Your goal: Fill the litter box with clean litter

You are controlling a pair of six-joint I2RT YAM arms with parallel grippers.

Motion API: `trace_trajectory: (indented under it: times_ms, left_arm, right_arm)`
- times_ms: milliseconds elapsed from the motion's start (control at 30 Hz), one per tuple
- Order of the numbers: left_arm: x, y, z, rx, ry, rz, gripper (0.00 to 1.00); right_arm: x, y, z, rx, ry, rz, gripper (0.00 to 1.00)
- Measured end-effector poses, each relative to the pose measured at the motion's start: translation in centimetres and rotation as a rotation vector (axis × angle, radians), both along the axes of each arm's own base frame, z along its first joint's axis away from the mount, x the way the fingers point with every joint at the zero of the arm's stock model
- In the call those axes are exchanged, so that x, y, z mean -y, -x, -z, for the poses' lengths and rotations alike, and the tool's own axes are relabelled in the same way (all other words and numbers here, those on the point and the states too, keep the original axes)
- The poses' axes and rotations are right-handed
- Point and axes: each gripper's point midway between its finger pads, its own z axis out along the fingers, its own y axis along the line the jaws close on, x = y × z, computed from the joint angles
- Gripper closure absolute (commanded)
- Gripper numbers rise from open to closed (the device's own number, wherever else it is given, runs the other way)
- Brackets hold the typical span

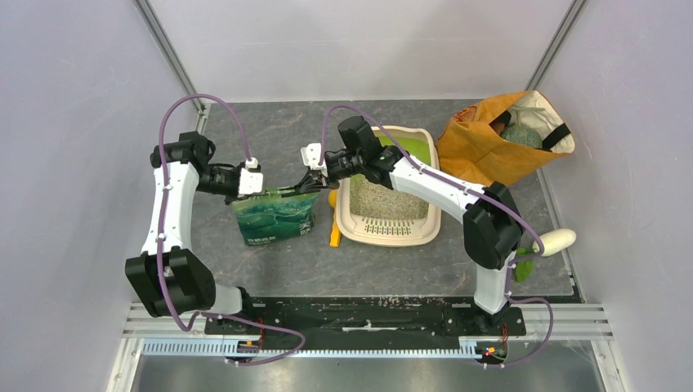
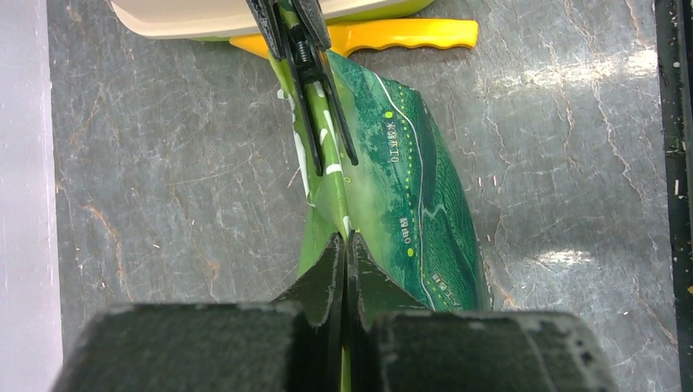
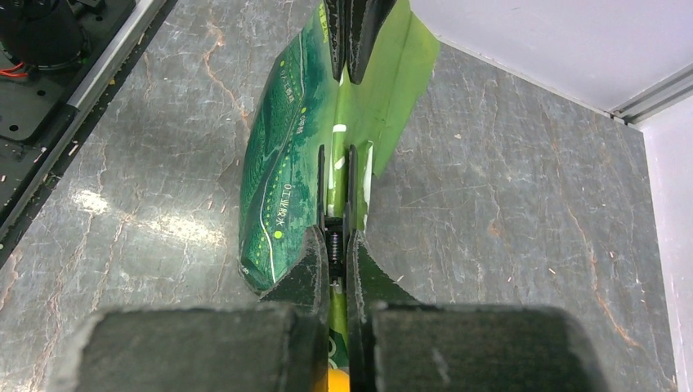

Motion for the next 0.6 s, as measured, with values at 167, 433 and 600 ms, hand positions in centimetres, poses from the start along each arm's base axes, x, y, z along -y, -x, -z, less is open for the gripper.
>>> trace_trajectory:
  times_ms: [167,433,600]
  left_arm:
    - [0.02,0.05,0.02,0.001,0.000,0.003,0.98]
    - [0.03,0.03,0.03,0.008,-0.001,0.011,0.98]
    - [0.03,0.01,0.03,0.012,-0.003,0.014,0.98]
  right_arm:
    - [-0.04,-0.16,0.42,-0.009,0.000,-0.005,1.00]
    - [-0.03,-0.46,0.60,-0.020,-0.019,-0.008,0.98]
    - [-0.06,-0.55,0.57,-0.025,-0.025,-0.005,0.84]
